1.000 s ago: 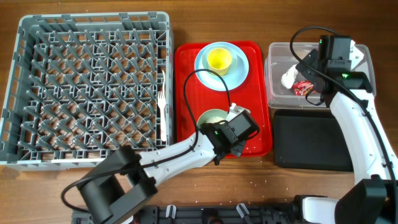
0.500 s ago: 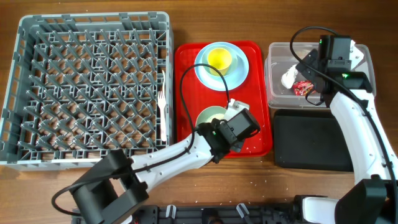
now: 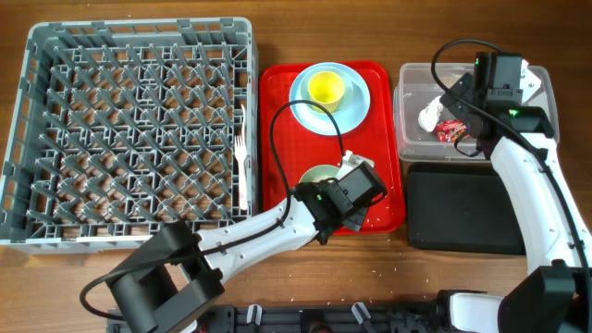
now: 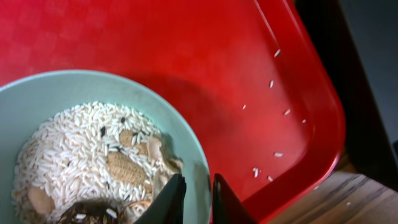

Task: Sort waste into correct bins and load items into the dishwasher rack

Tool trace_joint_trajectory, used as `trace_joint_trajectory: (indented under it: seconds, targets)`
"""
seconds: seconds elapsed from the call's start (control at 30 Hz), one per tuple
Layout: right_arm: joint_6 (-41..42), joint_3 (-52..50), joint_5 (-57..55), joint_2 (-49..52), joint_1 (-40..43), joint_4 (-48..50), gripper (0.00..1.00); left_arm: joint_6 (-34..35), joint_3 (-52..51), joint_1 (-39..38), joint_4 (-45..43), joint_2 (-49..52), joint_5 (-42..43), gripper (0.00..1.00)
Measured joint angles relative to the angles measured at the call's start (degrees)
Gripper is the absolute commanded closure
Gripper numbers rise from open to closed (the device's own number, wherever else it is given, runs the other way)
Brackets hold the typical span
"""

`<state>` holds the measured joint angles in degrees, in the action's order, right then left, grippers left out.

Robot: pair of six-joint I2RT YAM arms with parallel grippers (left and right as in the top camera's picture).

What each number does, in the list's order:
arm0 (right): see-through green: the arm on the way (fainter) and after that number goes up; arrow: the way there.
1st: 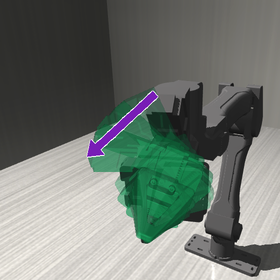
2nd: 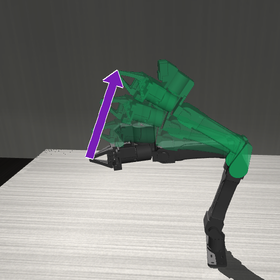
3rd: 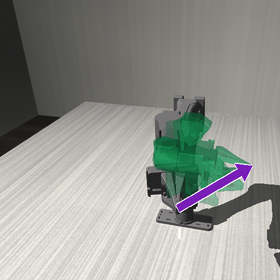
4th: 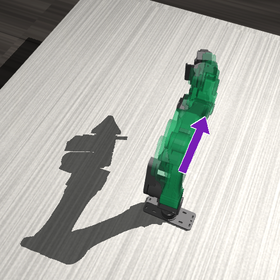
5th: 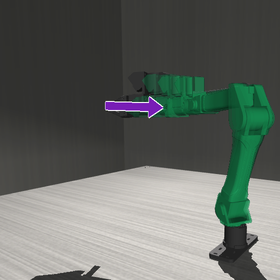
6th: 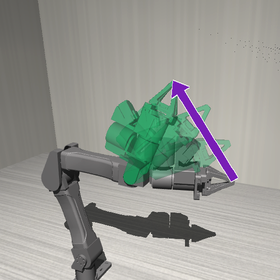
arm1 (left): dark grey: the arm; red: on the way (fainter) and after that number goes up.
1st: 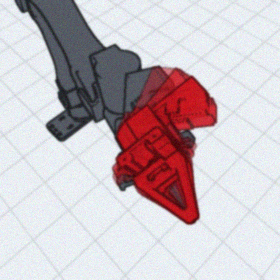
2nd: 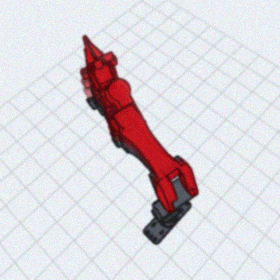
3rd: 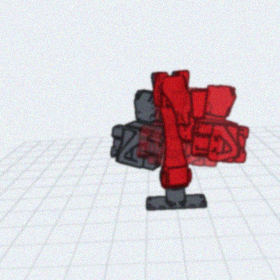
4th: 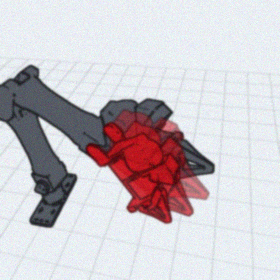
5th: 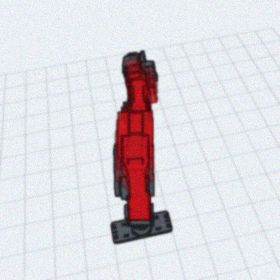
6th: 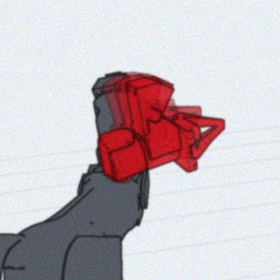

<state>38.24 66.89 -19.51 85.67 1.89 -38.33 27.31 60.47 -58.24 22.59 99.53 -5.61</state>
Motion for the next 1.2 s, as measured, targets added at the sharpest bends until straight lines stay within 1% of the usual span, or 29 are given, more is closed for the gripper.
trace_joint_trajectory:
  seconds: [0.03,0.1,0.13,0.17,0.2,0.23,0.27,0.3,0.37,0.4,0.47,0.5,0.53,0.57,0.6,0.63,0.67,0.7,0.73,0.77,0.8,0.87,0.93,1.0,1.03,1.07,1.1,1.2]
  targets:
    - [0.0,0.0,0.02,0.0,0.0,0.0,0.0,-0.07,0.0,0.0,-0.57,0.0,0.2,0.66]
    - [0.0,0.0,0.0,0.0,0.0,0.02,0.0,-0.68,0.0,0.0,-1.62,0.0,0.55,0.62]
    - [0.0,0.0,0.0,0.0,0.0,0.02,0.0,-1.07,0.02,0.22,-1.55,-0.04,0.76,0.59]
    - [0.0,0.0,0.02,0.0,0.0,0.02,0.0,-1.64,0.13,1.14,-0.28,-0.92,0.98,0.57]
    - [0.0,0.0,0.0,0.0,0.0,0.0,0.0,-1.81,0.48,2.47,0.92,-2.4,1.18,0.44]
    - [0.0,0.0,0.0,0.0,0.0,0.0,0.0,-1.99,0.66,4.72,2.91,-5.42,1.31,0.15]
    - [0.0,0.0,0.0,0.0,0.0,0.02,0.0,-2.4,0.85,8.35,4.76,-10.08,1.4,0.0]
    - [-0.02,0.0,0.0,0.0,0.0,0.02,0.0,-2.54,1.55,13.22,6.43,-15.56,1.18,0.0]
    - [0.0,0.0,0.0,0.0,0.0,0.02,0.0,-2.78,2.21,20.68,8.98,-22.4,1.22,0.0]
    - [0.0,0.0,0.02,0.0,0.0,0.0,0.0,-2.75,2.29,26.82,10.56,-26.8,0.79,0.0]
    - [0.04,0.0,1.18,0.0,0.0,0.39,0.0,-2.8,2.29,31.28,11.65,-28.7,1.05,0.0]
    - [0.37,0.0,4.81,0.0,0.04,0.44,0.0,-2.78,2.29,34.25,11.78,-28.89,0.92,0.0]
    - [0.55,0.0,10.23,0.0,0.11,-0.07,0.0,-2.8,2.29,35.12,11.8,-28.89,0.94,0.0]
    - [0.48,0.0,18.16,0.0,0.26,-1.22,0.13,-2.78,2.29,35.34,11.8,-28.89,0.98,0.0]
    - [-1.57,0.0,29.51,0.13,0.24,-2.43,0.64,-2.78,2.29,35.39,11.85,-28.89,1.03,0.0]
    - [-3.8,0.0,42.45,0.22,0.02,-2.86,0.67,-2.78,2.29,35.39,11.82,-28.89,1.01,0.0]
    - [-4.04,0.0,47.52,0.24,-0.28,-3.26,0.67,-2.78,2.29,35.39,11.82,-28.89,1.01,0.0]
    - [-4.68,0.02,54.99,0.26,-1.53,-6.03,0.68,-2.8,2.29,35.39,11.87,-28.89,1.01,0.0]
    - [-5.27,-0.02,58.93,0.26,-3.08,-8.35,0.74,-2.78,2.29,35.39,11.82,-28.89,1.01,0.0]
    - [-6.99,0.09,61.68,0.26,-5.2,-10.8,0.75,-2.78,2.29,35.39,11.85,-28.89,1.01,0.0]
    - [-9.09,0.11,62.29,0.26,-7.91,-14.84,0.75,-2.78,2.29,35.39,12.0,-28.89,1.03,0.0]
    - [-11.61,0.0,59.12,0.26,-16.37,-22.6,0.75,-2.78,2.29,35.39,12.04,-28.89,1.01,0.0]
    - [-12.0,0.0,55.43,0.28,-24.37,-23.1,0.73,-2.78,2.29,35.39,12.0,-28.89,1.01,0.0]
    - [-8.72,0.0,49.62,0.31,-34.36,-20.9,0.7,-2.78,2.29,35.39,11.93,-28.89,1.01,0.0]
    - [-5.51,0.0,45.66,0.35,-38.51,-20.55,0.69,-2.78,2.29,35.39,11.98,-28.89,1.01,0.0]
    - [-1.14,0.0,40.68,0.37,-43.19,-19.74,0.74,-2.78,2.29,35.39,12.0,-28.89,1.01,0.0]
    - [0.81,0.0,38.42,0.37,-45.51,-19.04,0.96,-2.78,2.29,35.39,11.98,-28.89,1.03,0.0]
    - [7.3,0.0,32.24,0.37,-50.27,-18.4,0.96,-2.78,2.29,35.39,11.98,-28.89,1.03,0.0]
